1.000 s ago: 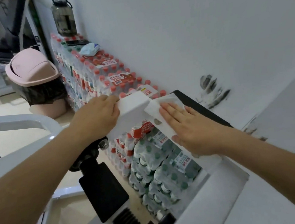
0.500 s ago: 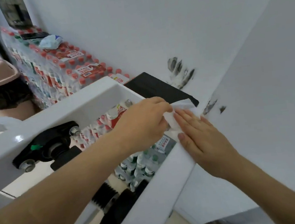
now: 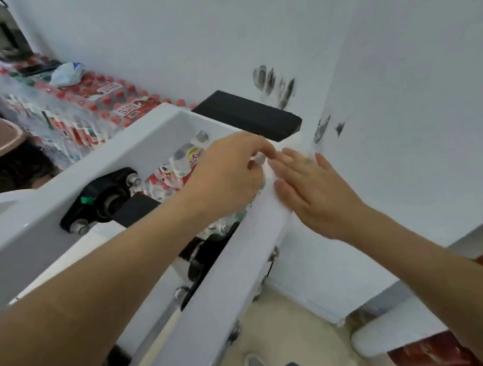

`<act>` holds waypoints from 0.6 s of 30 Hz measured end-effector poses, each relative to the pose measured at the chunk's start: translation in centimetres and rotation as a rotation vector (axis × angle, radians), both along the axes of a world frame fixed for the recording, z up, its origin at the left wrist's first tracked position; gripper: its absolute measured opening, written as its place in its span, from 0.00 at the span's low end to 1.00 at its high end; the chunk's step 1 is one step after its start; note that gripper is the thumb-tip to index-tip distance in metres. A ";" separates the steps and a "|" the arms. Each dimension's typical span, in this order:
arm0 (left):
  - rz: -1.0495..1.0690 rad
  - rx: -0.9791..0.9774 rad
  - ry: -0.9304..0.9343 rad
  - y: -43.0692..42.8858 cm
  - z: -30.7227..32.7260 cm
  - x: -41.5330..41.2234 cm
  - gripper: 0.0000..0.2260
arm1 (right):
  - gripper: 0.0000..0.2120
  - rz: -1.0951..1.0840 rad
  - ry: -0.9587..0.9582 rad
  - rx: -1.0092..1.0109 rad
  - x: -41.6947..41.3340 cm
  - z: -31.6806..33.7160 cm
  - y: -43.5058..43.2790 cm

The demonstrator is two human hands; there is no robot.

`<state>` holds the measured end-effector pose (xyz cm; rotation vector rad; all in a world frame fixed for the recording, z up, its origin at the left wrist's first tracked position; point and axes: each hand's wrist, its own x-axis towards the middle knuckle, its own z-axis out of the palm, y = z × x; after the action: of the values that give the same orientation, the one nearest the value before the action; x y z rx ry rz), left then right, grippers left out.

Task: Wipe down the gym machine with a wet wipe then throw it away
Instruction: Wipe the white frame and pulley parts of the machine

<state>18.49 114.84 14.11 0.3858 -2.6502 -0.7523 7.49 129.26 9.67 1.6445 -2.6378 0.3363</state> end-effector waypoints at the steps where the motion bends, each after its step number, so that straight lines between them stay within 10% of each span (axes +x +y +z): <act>1: 0.017 0.000 -0.013 -0.1 0.2 1.1 0.14 | 0.35 -0.011 0.017 0.004 0.3 0.0 -0.2; 9: 0.199 -0.075 -0.182 -2.1 -0.2 11.2 0.12 | 0.27 0.429 0.095 -0.093 14.6 -2.3 2.7; 18: 0.204 -0.093 -0.294 2.6 -1.8 18.1 0.08 | 0.30 0.213 0.099 -0.173 16.1 -2.3 0.9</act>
<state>36.56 117.43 12.28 0.7801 -2.8426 -0.5411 23.62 130.19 7.38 1.8351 -2.2967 0.4594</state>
